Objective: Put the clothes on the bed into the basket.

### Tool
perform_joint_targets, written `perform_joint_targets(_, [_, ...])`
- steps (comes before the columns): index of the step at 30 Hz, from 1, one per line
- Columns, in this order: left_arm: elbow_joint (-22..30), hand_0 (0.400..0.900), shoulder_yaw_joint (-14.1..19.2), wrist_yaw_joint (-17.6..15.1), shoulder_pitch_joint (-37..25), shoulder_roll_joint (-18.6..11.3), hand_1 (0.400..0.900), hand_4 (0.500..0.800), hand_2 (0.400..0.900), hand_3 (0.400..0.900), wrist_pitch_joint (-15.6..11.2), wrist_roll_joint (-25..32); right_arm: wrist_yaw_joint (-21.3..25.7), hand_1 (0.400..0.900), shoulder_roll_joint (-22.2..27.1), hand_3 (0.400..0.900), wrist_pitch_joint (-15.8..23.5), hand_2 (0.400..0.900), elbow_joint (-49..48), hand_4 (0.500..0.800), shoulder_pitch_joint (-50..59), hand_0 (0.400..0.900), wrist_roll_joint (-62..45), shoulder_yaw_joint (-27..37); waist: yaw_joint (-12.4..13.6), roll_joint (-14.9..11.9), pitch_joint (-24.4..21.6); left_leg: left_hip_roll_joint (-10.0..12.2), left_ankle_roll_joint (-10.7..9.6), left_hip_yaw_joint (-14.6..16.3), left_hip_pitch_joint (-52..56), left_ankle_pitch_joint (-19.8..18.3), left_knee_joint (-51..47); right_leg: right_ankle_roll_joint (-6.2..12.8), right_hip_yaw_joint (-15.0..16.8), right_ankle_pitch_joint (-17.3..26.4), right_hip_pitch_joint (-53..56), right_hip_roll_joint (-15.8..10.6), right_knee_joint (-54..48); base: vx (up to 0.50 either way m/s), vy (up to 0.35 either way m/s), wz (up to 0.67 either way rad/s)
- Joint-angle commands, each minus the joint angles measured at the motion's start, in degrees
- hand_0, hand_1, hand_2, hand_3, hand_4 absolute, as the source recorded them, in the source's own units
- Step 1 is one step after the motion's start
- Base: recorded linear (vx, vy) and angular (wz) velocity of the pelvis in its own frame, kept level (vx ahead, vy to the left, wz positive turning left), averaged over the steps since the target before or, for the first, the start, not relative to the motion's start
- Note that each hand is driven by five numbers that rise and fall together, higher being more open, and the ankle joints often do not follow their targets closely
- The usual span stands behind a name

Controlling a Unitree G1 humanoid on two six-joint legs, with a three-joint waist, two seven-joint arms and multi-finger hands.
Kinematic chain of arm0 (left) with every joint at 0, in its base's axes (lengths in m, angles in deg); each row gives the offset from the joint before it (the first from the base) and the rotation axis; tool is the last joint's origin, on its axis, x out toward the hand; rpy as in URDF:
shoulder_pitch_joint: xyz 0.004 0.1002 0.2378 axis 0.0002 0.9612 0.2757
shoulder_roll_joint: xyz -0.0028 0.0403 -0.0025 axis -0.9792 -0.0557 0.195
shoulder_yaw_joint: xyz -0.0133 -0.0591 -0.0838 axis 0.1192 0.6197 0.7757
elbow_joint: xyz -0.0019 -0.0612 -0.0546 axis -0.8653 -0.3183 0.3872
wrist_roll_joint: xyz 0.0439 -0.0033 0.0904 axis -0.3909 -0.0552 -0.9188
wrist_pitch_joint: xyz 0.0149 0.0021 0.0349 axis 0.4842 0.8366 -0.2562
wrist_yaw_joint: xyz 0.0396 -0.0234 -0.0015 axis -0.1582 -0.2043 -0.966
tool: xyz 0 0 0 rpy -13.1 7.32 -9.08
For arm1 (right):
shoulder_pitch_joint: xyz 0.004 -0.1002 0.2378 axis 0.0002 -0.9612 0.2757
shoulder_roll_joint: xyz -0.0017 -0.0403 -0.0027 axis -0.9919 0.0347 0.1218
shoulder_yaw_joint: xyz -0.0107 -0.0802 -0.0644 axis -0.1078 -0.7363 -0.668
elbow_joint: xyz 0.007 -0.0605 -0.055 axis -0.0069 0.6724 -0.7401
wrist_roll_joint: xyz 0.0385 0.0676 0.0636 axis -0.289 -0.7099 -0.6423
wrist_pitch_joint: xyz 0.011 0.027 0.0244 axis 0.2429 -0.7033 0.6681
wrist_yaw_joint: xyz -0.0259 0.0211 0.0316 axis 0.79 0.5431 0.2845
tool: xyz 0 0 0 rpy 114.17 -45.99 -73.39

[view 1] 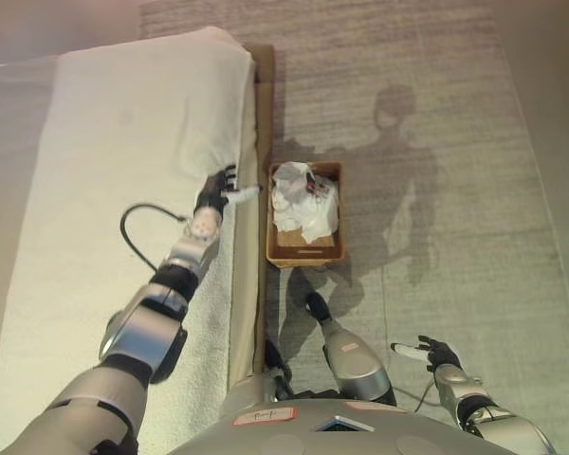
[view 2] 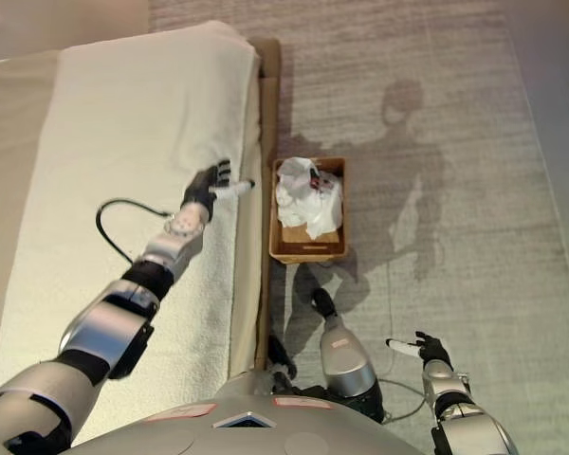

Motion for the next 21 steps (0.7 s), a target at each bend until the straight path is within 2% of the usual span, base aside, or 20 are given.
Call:
perform_joint_targets(1, [-0.6, 0.9, 3.4, 1.6, 7.6, -2.9, 0.9, 0.8, 0.9, 0.9, -2.7, -5.9, -0.6, 0.9, 1.4, 0.9, -0.5, 0.9, 4.4, 0.8, -1.1, 0.9, 2.6, -0.7, 3.1, -1.7, -4.8, 1.0, -2.2, -6.6, -1.8, 0.6, 0.3, 1.9, -4.3, -6.8, 5.0, -0.4, 0.3, -0.09, 0.025, 0.29])
perform_joint_targets(4, [-3.7, 0.9, 5.0, 3.3, 14.6, -3.2, 0.9, 0.8, 0.9, 0.9, -2.2, -9.5, -1.2, 0.9, 1.2, 0.9, -0.6, 0.9, 4.7, 0.8, -0.6, 0.9, 3.4, -0.4, 4.8, -2.3, -5.5, 0.7, -1.9, -7.6, -1.1, 0.7, 0.3, 1.81, -5.4, -7.0, 6.4, -0.5, 0.3, -0.09, 0.034, 0.24])
perform_joint_targets(5, [-6.3, 0.9, 6.2, 3.9, 16.9, -2.7, 0.9, 0.8, 0.9, 0.9, -1.8, -10.1, -1.3, 0.9, 1.2, 0.9, -0.7, 0.9, 4.9, 0.8, -0.3, 0.9, 3.6, -0.3, 5.4, -2.4, -5.9, 0.6, -1.9, -8.0, -0.8, 0.7, 0.3, 1.85, -5.9, -7.0, 6.9, -0.6, 0.3, -0.09, 0.045, 0.22])
perform_joint_targets(8, [-12.5, 0.9, 6.8, 5.4, 22.8, -1.7, 0.9, 0.8, 0.9, 0.9, -0.8, -14.3, -2.0, 0.9, 1.3, 0.9, -1.1, 0.9, 5.6, 0.8, 0.3, 0.9, 5.0, -0.3, 6.7, -3.0, -6.6, 0.3, -1.6, -9.0, -0.3, 0.7, 0.3, 1.93, -7.0, -7.0, 7.9, -0.9, 0.3, -0.09, 0.051, 0.22])
perform_joint_targets(12, [-16.7, 0.9, 7.4, 6.4, 28.0, 0.1, 0.9, 0.8, 0.9, 0.9, -0.2, -17.4, -2.6, 0.9, 1.4, 0.9, -1.5, 0.9, 6.2, 0.8, 0.3, 0.9, 6.9, -0.7, 8.0, -3.4, -7.6, -0.3, -1.1, -10.1, -0.1, 0.7, 0.3, 2.08, -8.2, -7.0, 8.6, -1.4, 0.3, -0.07, 0.073, 0.2])
perform_joint_targets(14, [-20.0, 0.9, 8.3, 6.9, 29.6, 0.9, 0.9, 0.8, 0.9, 0.9, 0.5, -18.1, -2.7, 0.9, 1.0, 0.9, -1.8, 0.9, 6.5, 0.8, 0.2, 0.9, 7.2, -0.6, 8.7, -3.7, -7.9, -0.6, -0.9, -11.0, 0.0, 0.7, 0.3, 2.16, -9.2, -7.0, 9.1, -1.7, 0.3, -0.06, 0.067, 0.33])
perform_joint_targets(16, [-22.8, 0.9, 7.6, 7.5, 30.3, 1.2, 0.9, 0.8, 0.9, 0.9, 1.4, -20.8, -3.2, 0.9, 0.5, 0.9, -2.0, 0.9, 5.6, 0.8, 0.5, 0.9, 7.6, -1.3, 9.1, -4.1, -8.2, -0.8, -0.7, -11.6, 0.1, 0.6, 0.3, 2.31, -10.0, -7.1, 9.7, -1.9, 0.3, -0.05, 0.067, 0.27])
perform_joint_targets(18, [-24.5, 0.9, 6.3, 8.0, 30.7, 1.2, 0.9, 0.8, 0.9, 0.9, 1.9, -24.4, -3.7, 0.9, 0.1, 0.9, -2.3, 0.9, 5.7, 0.8, 0.7, 0.9, 8.6, -2.1, 9.4, -4.4, -8.5, -1.1, -0.4, -12.2, 0.4, 0.5, 0.3, 2.35, -10.6, -7.2, 10.4, -2.1, 0.3, -0.04, 0.068, 0.22])
perform_joint_targets(21, [-24.7, 0.9, 6.2, 7.7, 30.6, 0.6, 0.9, 0.8, 0.9, 0.9, 2.1, -25.7, -4.0, 0.9, -0.4, 0.9, -2.4, 0.9, 5.5, 0.8, 0.9, 0.9, 9.0, -2.9, 9.8, -4.7, -8.7, -1.5, -0.1, -13.1, 0.7, 0.3, 0.3, 2.39, -11.2, -7.4, 11.0, -2.4, 0.3, -0.03, 0.054, 0.18])
